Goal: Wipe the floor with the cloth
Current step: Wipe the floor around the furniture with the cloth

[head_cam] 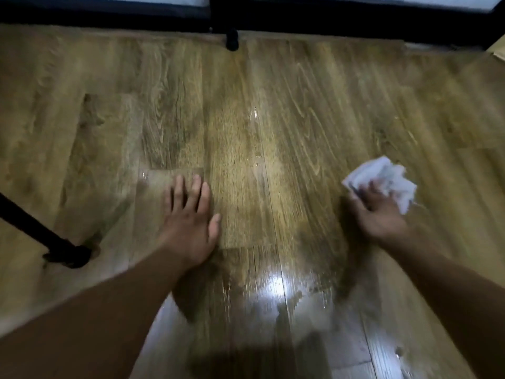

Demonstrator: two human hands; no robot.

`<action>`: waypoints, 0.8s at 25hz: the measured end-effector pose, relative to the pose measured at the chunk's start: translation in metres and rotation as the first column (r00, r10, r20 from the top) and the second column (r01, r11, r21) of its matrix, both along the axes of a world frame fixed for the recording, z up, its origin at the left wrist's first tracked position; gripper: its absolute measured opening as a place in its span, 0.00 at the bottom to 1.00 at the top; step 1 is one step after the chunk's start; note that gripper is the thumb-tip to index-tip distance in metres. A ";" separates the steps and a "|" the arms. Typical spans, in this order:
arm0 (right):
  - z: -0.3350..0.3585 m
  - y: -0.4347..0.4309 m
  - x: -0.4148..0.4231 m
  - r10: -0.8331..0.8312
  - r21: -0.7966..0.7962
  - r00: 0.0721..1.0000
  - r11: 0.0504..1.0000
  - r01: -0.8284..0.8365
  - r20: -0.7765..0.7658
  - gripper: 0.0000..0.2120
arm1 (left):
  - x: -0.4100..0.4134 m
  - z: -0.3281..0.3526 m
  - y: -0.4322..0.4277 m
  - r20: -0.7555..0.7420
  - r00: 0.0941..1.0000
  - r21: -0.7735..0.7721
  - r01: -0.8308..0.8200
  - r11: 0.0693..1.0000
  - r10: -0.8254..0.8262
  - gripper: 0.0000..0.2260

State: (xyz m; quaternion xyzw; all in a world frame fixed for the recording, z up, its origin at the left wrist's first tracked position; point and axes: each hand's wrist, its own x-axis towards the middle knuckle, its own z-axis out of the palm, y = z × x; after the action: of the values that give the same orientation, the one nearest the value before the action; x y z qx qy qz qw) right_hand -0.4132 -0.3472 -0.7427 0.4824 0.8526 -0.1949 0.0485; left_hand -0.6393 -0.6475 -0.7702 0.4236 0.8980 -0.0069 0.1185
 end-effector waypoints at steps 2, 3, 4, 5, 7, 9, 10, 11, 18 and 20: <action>-0.009 -0.025 -0.065 0.112 0.007 0.994 0.994 -0.112 -0.016 0.29 | 0.006 -0.016 -0.005 -0.010 0.998 0.163 -0.055 0.985 0.057 0.33; -0.011 -0.036 -0.090 0.134 0.009 0.991 0.991 -0.134 -0.015 0.30 | 0.005 -0.019 -0.009 -0.023 0.998 0.188 -0.046 0.981 0.051 0.32; -0.012 -0.041 -0.112 0.162 0.012 0.987 0.987 -0.162 -0.009 0.30 | 0.002 -0.020 -0.012 -0.035 0.998 0.214 -0.039 0.976 0.048 0.32; -0.012 -0.045 -0.133 0.203 0.008 0.979 0.979 -0.203 0.006 0.30 | 0.000 -0.019 -0.011 -0.036 0.998 0.233 -0.039 0.972 0.048 0.31; -0.010 -0.047 -0.165 0.280 -0.051 0.959 0.959 -0.278 0.035 0.30 | 0.002 -0.014 -0.008 -0.041 0.999 0.228 -0.024 0.973 0.034 0.31; -0.005 -0.049 -0.188 0.316 -0.113 0.949 0.943 -0.312 0.020 0.30 | 0.004 -0.007 -0.007 -0.004 0.999 0.215 -0.052 0.975 0.054 0.31; -0.002 -0.047 -0.195 0.323 -0.125 0.946 0.940 -0.319 0.011 0.30 | 0.001 -0.003 -0.004 0.018 0.998 0.206 -0.064 0.976 0.062 0.31; 0.000 -0.044 -0.200 0.332 -0.138 0.943 0.935 -0.327 0.013 0.29 | -0.001 -0.001 -0.003 0.038 0.997 0.187 -0.074 0.979 0.068 0.31; 0.002 0.000 -0.360 0.538 -0.126 0.841 0.839 -0.529 0.052 0.26 | 0.004 -0.012 -0.005 -0.022 0.996 0.289 -0.075 0.954 0.085 0.31; -0.003 0.013 -0.422 0.575 -0.068 0.817 0.817 -0.573 0.032 0.25 | 0.005 -0.022 -0.007 -0.044 0.995 0.318 -0.073 0.945 0.092 0.31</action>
State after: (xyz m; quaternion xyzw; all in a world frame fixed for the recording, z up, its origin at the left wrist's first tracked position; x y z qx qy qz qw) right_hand -0.8348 -0.3338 -0.7458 0.2064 0.9511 -0.1823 0.1398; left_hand -0.6346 -0.6543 -0.7921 0.3987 0.9076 0.1296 0.0232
